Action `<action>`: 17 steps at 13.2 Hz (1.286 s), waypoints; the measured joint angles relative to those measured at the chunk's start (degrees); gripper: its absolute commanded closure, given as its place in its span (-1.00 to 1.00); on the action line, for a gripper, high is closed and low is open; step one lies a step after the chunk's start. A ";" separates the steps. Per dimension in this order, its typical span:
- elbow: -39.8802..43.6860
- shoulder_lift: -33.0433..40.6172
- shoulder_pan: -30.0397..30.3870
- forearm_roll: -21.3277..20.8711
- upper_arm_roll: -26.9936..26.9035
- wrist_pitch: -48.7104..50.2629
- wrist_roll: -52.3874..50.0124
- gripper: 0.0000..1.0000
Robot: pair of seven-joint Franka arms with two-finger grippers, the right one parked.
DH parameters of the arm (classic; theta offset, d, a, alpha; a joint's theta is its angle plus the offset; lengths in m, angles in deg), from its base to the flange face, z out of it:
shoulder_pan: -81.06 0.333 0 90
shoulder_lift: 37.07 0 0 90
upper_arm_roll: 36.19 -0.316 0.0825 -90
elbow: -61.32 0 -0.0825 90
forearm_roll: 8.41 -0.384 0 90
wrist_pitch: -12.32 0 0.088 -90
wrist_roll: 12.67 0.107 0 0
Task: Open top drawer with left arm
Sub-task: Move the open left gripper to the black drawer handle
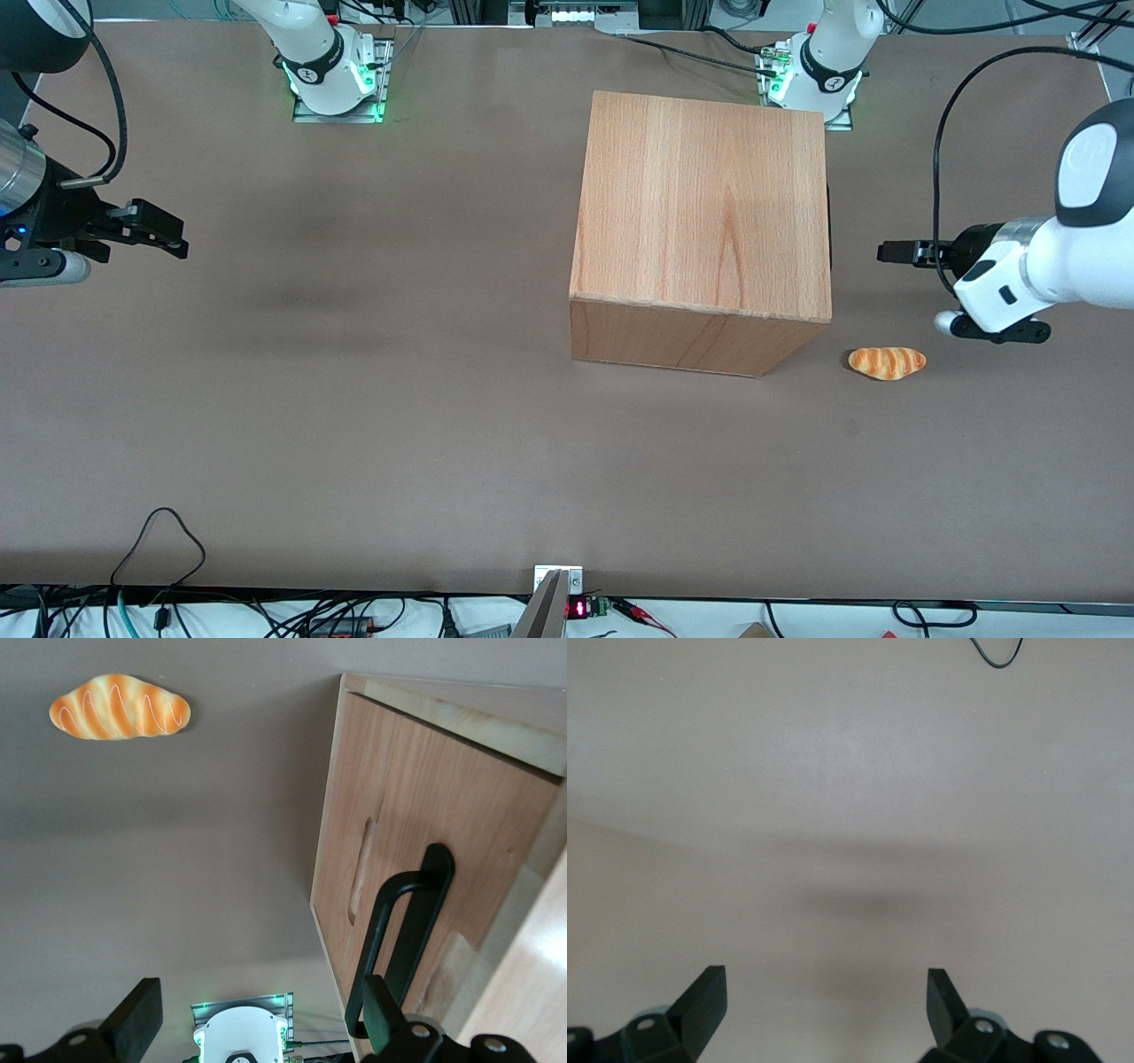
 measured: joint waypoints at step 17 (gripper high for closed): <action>-10.29 1.12 0.07 3.21 2.38 -2.10 4.57 -1.00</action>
